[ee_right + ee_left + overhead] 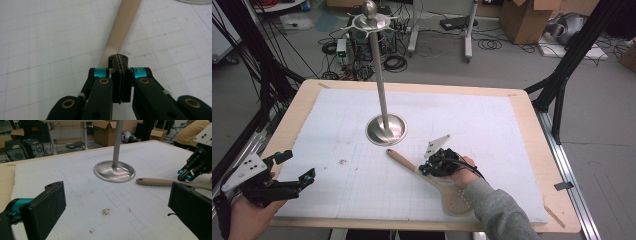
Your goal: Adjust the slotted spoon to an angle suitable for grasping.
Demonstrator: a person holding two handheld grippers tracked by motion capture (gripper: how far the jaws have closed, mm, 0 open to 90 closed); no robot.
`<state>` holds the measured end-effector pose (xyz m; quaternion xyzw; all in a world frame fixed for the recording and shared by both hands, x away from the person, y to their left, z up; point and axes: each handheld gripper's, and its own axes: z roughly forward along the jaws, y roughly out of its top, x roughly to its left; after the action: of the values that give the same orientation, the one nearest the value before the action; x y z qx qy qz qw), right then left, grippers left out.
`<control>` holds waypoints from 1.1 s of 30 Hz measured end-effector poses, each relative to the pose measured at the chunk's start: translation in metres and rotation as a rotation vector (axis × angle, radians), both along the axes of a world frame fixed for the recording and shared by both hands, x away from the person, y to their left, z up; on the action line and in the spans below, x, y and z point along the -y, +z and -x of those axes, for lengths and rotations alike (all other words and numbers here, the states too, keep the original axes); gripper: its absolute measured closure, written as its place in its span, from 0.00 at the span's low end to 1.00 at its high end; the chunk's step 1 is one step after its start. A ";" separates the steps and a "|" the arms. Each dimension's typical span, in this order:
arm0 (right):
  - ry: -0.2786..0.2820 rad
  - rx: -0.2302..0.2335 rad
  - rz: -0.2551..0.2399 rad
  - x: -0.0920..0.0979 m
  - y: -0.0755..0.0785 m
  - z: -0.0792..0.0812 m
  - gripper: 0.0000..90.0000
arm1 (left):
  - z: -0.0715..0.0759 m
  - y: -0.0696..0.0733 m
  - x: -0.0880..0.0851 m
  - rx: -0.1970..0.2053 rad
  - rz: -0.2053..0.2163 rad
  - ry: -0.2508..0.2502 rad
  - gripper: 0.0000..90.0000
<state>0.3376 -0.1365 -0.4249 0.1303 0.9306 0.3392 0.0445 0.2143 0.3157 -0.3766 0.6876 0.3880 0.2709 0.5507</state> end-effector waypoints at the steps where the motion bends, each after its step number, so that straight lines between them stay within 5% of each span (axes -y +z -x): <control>1: 0.006 0.003 0.000 0.000 0.000 0.000 1.00 | 0.000 0.000 0.000 -0.001 0.000 -0.001 0.02; 10: 0.123 0.020 0.001 -0.008 -0.001 0.004 1.00 | -0.001 -0.002 0.002 -0.007 -0.005 -0.004 0.02; 16: 0.138 0.024 -0.007 -0.009 -0.003 0.003 1.00 | 0.000 0.000 0.002 0.000 -0.002 -0.005 0.02; 29: -0.011 0.066 -0.069 0.010 0.017 0.004 1.00 | -0.007 0.001 0.004 0.005 0.007 -0.018 0.02; 33: -0.059 0.061 -0.062 0.013 0.024 0.012 0.84 | -0.010 0.003 0.006 0.014 0.011 -0.025 0.02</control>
<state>0.3257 -0.1499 -0.4006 0.1483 0.9136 0.3702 0.0790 0.2244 0.3092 -0.3732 0.6873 0.3772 0.2666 0.5606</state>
